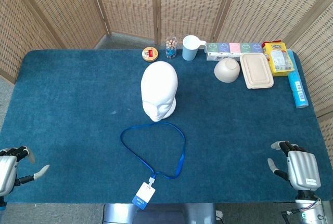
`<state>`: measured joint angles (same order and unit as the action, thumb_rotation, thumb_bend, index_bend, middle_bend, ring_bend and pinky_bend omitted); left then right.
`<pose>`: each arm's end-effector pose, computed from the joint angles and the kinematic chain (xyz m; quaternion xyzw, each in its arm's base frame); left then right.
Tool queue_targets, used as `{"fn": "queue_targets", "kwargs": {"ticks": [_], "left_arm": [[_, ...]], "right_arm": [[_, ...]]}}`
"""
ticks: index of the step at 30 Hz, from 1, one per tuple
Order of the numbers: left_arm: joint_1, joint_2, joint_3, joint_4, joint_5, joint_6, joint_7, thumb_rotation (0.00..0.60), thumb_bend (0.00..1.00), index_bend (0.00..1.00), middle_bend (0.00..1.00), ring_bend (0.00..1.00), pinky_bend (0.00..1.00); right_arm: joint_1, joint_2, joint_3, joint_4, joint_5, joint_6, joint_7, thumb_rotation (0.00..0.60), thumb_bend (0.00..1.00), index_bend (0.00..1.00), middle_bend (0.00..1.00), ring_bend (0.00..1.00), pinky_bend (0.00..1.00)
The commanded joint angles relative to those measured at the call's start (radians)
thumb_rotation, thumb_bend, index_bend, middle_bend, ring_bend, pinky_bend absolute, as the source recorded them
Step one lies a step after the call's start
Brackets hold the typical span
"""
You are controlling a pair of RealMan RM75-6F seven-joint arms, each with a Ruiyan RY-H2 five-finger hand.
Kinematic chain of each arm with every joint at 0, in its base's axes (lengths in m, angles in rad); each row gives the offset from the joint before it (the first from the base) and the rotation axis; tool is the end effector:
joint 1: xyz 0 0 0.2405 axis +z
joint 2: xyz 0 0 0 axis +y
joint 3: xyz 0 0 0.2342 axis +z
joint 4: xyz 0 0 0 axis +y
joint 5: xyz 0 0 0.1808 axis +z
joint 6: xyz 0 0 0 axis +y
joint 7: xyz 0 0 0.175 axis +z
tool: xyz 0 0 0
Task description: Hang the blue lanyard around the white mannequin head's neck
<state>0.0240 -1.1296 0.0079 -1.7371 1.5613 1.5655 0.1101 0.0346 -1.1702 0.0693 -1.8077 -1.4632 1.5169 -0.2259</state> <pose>-0.2674 0.1672 0.1648 -0.5816 -0.4081 -0.3820 0.5909 -0.2537 -0.1953 0.1587 0.5671 -0.4056 0.3854 0.6044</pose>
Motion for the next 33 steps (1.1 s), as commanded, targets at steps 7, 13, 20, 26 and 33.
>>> {"fn": "queue_targets", "kwargs": {"ticks": [7, 13, 20, 26, 33], "left_arm": [[-0.008, -0.003, 0.0, 0.0, -0.017, -0.023, 0.007, 0.167, 0.14, 0.62, 0.51, 0.49, 0.38], [-0.009, 0.006, -0.008, -0.008, 0.002, 0.0, 0.011, 0.17, 0.14, 0.62, 0.51, 0.49, 0.38], [-0.015, 0.013, -0.016, -0.01, 0.002, 0.002, 0.007, 0.167, 0.14, 0.61, 0.51, 0.49, 0.38], [-0.023, 0.016, -0.02, -0.014, 0.008, 0.0, 0.006, 0.17, 0.14, 0.61, 0.51, 0.49, 0.38], [-0.038, 0.017, -0.029, -0.011, -0.006, -0.022, 0.007, 0.171, 0.14, 0.62, 0.51, 0.49, 0.38]], "right_arm": [[0.01, -0.004, 0.005, 0.001, 0.012, -0.016, -0.008, 0.54, 0.35, 0.4, 0.44, 0.48, 0.5], [0.01, -0.004, 0.006, -0.001, -0.002, -0.008, 0.011, 0.542, 0.35, 0.4, 0.44, 0.48, 0.5], [0.027, -0.008, 0.011, -0.008, -0.008, -0.028, 0.025, 0.54, 0.35, 0.4, 0.45, 0.48, 0.52], [0.081, -0.039, 0.041, -0.008, -0.008, -0.076, 0.008, 0.537, 0.35, 0.4, 0.64, 0.72, 0.77], [0.139, -0.147, 0.114, 0.039, 0.022, -0.05, -0.175, 0.539, 0.34, 0.4, 0.86, 0.99, 1.0]]}}
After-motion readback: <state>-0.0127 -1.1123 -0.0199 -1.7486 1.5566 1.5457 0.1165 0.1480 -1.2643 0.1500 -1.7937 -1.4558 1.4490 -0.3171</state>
